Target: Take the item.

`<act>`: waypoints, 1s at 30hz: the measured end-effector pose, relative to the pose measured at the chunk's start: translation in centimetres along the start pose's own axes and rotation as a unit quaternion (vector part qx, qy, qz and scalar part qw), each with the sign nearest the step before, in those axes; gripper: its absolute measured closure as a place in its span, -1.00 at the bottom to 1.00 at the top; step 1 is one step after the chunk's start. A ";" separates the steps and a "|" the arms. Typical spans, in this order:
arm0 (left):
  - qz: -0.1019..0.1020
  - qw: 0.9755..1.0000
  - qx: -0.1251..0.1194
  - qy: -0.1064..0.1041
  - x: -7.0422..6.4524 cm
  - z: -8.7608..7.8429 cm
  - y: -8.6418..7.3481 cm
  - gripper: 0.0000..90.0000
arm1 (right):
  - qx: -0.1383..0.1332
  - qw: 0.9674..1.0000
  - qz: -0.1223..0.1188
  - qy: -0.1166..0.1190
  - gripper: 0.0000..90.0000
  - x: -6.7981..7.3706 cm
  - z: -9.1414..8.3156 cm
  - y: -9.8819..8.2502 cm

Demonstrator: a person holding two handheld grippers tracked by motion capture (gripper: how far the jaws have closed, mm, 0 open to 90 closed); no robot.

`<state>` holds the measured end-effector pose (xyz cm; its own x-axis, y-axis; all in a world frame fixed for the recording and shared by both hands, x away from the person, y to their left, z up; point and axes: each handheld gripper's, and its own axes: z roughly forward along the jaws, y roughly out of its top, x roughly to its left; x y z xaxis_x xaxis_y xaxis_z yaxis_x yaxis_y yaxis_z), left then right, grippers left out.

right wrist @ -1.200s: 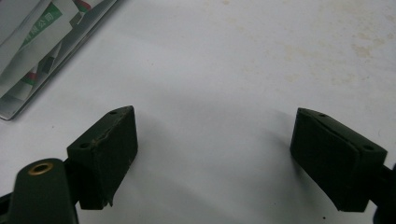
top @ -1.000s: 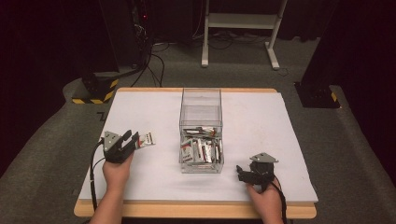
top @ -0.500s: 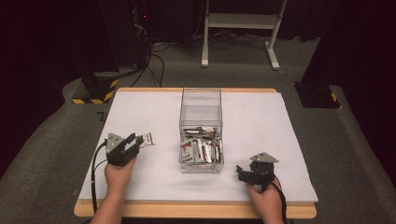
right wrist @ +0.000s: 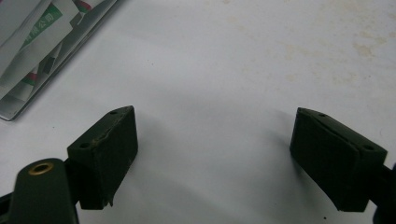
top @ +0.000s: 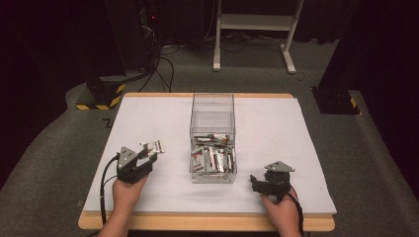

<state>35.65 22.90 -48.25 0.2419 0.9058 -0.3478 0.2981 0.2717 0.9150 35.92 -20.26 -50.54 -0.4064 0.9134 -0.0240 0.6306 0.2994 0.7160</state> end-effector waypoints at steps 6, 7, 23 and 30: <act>0.013 0.999 0.039 -0.002 -0.2 -0.2 -1.7 0.10 | 0.000 1.000 0.001 0.000 -0.67 0.0 0.0 0.0; 0.010 0.999 0.041 -0.002 -0.3 -0.2 -2.0 0.09 | 0.000 1.000 0.001 0.000 -0.67 0.0 0.0 0.0; 0.071 0.989 0.129 0.014 -0.5 -2.7 -4.6 -0.19 | 0.001 1.000 0.001 0.001 -0.67 0.0 0.0 0.0; 0.042 0.993 0.111 0.016 -0.4 -3.0 -5.0 -0.24 | 0.000 1.000 0.000 0.001 -0.67 0.0 0.0 0.0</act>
<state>31.31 22.13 -52.07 0.2464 0.9330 -0.2623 0.4747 0.1198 0.8720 35.90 -20.26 -50.54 -0.4066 0.9133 -0.0226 0.6314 0.2988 0.7156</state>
